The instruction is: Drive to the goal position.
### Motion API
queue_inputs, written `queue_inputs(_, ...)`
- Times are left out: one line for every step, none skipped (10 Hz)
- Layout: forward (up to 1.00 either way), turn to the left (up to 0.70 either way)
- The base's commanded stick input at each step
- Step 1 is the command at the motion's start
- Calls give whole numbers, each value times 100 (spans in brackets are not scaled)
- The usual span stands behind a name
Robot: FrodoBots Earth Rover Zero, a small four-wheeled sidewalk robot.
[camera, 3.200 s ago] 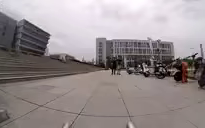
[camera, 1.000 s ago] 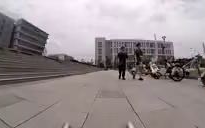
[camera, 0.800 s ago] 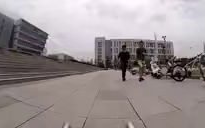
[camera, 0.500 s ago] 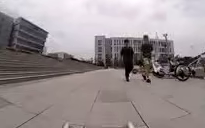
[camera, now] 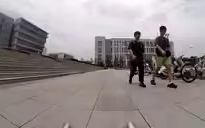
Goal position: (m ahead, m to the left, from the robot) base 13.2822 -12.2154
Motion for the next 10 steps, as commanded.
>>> queue_inputs(70, 0)
queue_inputs(70, 0)
queue_inputs(70, 0)
queue_inputs(70, 0)
queue_inputs(70, -1)
queue_inputs(70, -3)
queue_inputs(70, -6)
queue_inputs(70, -10)
queue_inputs(70, -13)
queue_inputs(70, -14)
